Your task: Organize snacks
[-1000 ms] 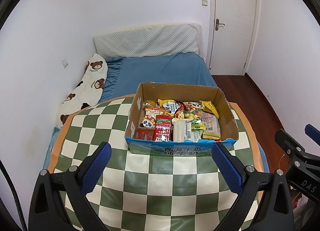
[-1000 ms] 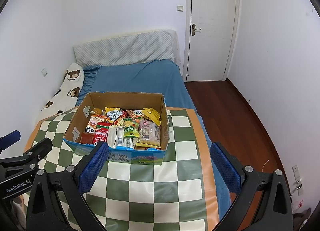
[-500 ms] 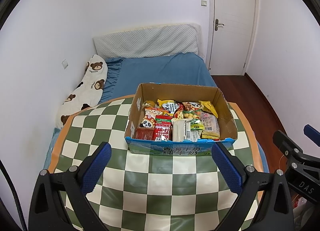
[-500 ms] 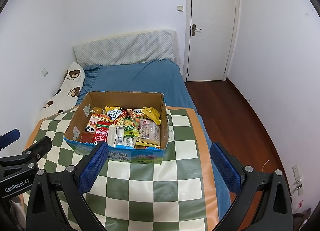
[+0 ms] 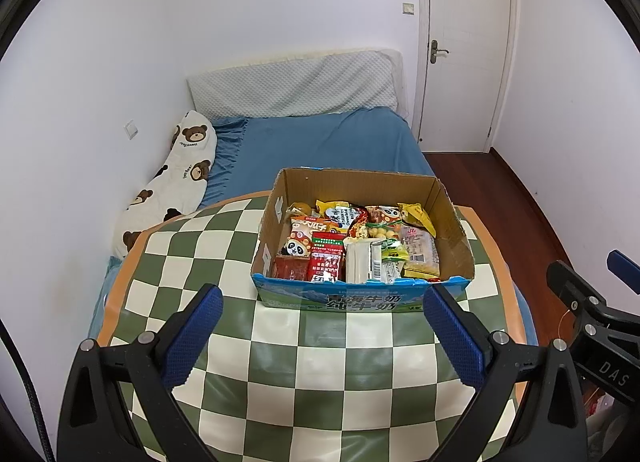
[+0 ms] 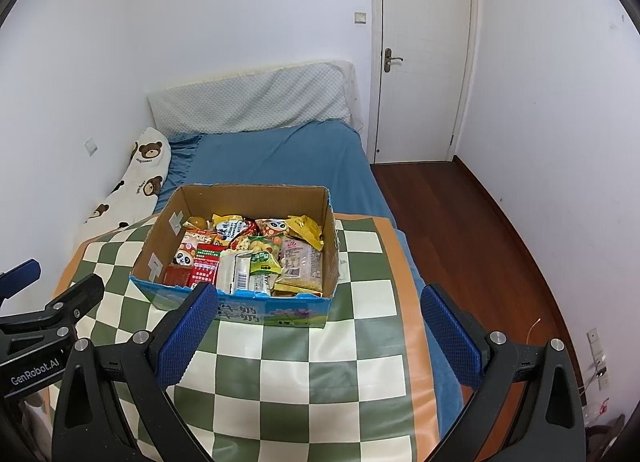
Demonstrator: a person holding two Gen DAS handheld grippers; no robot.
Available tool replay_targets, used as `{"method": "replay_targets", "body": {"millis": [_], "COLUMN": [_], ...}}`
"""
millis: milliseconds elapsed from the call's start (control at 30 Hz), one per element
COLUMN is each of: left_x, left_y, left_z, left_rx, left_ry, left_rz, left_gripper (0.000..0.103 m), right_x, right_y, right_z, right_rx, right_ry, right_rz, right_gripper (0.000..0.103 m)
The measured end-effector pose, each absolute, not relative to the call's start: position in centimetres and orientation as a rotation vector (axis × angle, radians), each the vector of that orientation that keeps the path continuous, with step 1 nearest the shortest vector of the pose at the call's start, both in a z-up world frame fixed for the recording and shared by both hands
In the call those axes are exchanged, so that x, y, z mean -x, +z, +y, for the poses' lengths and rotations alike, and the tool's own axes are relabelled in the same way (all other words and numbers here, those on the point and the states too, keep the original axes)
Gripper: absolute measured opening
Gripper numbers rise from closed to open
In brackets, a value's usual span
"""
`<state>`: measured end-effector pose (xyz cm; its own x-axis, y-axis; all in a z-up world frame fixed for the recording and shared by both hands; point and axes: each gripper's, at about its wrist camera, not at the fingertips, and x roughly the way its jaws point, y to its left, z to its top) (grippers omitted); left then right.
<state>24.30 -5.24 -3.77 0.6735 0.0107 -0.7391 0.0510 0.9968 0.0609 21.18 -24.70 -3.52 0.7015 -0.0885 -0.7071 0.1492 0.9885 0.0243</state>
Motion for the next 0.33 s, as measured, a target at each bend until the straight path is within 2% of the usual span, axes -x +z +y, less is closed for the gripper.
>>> {"method": "replay_targets", "body": {"millis": [333], "left_x": [-23.61], "left_y": [-3.36], "left_z": [-5.06], "left_rx": [-0.076], "left_ry": [-0.029], "left_rz": [0.827], "left_gripper": [0.103], "right_x": [-21.03], "right_y": [-3.45], "right_z": [-24.76], "right_rx": [-0.082], "right_ry": [-0.132], "right_rz": [0.782], "right_gripper": [0.103]}}
